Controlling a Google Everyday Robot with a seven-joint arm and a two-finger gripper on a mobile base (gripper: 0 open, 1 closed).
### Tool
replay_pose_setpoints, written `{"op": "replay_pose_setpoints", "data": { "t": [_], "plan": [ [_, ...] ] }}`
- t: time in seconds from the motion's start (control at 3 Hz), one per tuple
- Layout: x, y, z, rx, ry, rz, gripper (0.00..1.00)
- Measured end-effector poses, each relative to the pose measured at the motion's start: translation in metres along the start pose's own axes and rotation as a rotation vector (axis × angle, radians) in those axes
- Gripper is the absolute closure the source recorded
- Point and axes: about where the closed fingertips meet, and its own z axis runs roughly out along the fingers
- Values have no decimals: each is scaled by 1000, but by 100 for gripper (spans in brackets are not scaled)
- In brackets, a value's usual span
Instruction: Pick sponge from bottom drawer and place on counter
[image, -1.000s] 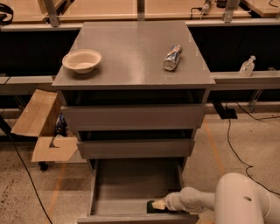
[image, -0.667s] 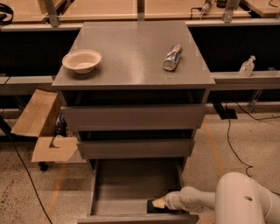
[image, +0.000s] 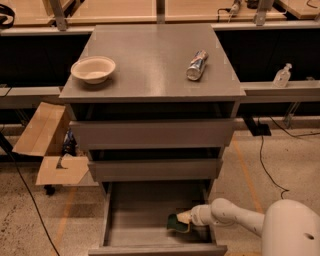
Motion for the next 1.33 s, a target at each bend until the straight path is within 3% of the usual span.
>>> {"op": "replay_pose_setpoints", "data": {
  "t": [0.67,1.33],
  "plan": [
    [-47,32,-77,-181,61,-19,100],
    [-94,48,-210,-282,152,-19,100]
  ]
}}
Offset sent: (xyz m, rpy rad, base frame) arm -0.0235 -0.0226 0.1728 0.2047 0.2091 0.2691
